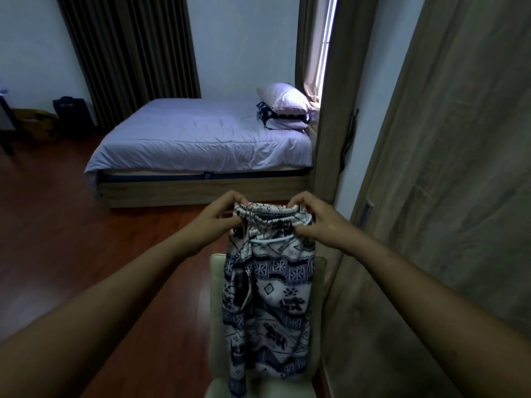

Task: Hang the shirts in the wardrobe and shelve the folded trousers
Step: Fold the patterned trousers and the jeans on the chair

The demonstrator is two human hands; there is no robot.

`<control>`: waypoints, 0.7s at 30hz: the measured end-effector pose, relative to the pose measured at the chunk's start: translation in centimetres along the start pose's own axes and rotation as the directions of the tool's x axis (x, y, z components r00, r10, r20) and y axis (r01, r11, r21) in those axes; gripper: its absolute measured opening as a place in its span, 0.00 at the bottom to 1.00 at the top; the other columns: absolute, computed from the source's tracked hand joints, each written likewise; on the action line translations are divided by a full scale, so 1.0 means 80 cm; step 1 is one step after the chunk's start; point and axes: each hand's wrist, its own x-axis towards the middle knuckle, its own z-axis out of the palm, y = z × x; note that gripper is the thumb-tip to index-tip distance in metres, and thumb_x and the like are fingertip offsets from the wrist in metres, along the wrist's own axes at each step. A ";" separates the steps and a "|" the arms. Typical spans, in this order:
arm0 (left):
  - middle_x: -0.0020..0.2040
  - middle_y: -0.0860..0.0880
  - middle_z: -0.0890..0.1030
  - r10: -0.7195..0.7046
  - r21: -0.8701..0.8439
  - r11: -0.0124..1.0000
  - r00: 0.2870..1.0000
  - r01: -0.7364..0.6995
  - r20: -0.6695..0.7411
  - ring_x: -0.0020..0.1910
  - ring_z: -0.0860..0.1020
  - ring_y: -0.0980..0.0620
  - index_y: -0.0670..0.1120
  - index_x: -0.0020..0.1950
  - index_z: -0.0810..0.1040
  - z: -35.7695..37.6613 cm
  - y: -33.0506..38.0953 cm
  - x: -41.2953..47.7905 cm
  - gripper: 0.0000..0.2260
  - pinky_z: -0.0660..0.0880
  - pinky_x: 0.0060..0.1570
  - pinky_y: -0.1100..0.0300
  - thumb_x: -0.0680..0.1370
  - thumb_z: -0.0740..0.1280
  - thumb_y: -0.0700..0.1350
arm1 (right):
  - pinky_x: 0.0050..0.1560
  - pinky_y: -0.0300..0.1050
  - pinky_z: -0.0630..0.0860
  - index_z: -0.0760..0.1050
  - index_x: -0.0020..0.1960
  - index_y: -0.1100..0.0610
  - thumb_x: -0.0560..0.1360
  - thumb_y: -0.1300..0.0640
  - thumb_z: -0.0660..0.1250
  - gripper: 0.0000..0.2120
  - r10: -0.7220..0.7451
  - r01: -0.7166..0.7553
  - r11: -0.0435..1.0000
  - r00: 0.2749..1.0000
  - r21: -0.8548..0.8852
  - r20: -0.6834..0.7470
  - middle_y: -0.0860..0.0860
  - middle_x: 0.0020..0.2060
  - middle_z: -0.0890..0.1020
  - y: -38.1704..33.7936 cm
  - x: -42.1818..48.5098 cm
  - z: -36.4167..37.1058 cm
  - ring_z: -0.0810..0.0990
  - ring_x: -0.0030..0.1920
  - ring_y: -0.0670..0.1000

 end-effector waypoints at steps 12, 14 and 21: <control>0.56 0.47 0.76 -0.217 0.065 0.965 0.910 0.255 -0.354 0.55 0.76 0.49 0.46 0.58 0.72 0.042 -0.163 0.111 0.16 0.77 0.47 0.61 0.75 0.68 0.33 | 0.49 0.39 0.73 0.68 0.61 0.57 0.72 0.63 0.69 0.19 0.329 -0.294 0.942 0.906 0.162 -0.267 0.52 0.56 0.75 0.142 0.095 0.083 0.74 0.55 0.50; 0.56 0.47 0.77 -0.329 0.149 0.907 0.884 0.393 -0.333 0.54 0.77 0.50 0.44 0.58 0.73 0.051 -0.190 0.101 0.13 0.77 0.51 0.58 0.75 0.69 0.37 | 0.45 0.38 0.73 0.70 0.59 0.57 0.73 0.63 0.68 0.15 0.407 -0.379 0.910 0.895 0.169 -0.184 0.51 0.54 0.76 0.158 0.080 0.108 0.75 0.51 0.49; 0.51 0.52 0.77 0.025 0.456 0.859 0.871 0.232 -0.491 0.53 0.74 0.53 0.46 0.54 0.77 0.067 -0.177 0.042 0.06 0.71 0.53 0.60 0.77 0.65 0.41 | 0.41 0.41 0.74 0.74 0.52 0.57 0.75 0.60 0.64 0.06 0.177 -0.227 0.972 0.870 -0.055 -0.460 0.48 0.43 0.76 0.147 0.036 0.130 0.74 0.42 0.46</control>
